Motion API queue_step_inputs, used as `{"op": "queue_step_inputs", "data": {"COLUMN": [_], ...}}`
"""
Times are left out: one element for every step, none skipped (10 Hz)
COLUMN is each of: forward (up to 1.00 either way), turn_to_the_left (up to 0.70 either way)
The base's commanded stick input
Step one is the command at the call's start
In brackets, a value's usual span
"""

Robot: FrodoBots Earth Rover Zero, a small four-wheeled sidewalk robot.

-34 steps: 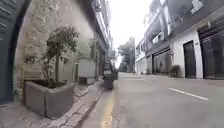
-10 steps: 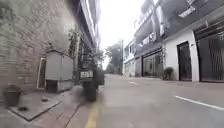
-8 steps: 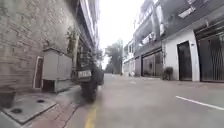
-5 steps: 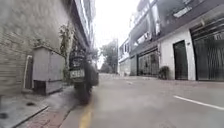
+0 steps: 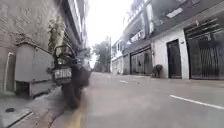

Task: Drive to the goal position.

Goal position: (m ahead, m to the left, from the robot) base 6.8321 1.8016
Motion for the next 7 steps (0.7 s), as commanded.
{"op": "queue_step_inputs", "data": {"forward": [0.5, 0.5, 0.5, 0.5, 0.5, 0.5, 0.5], "turn_to_the_left": [0.0, 0.0, 0.0, 0.0, 0.0, 0.0, 0.0]}}
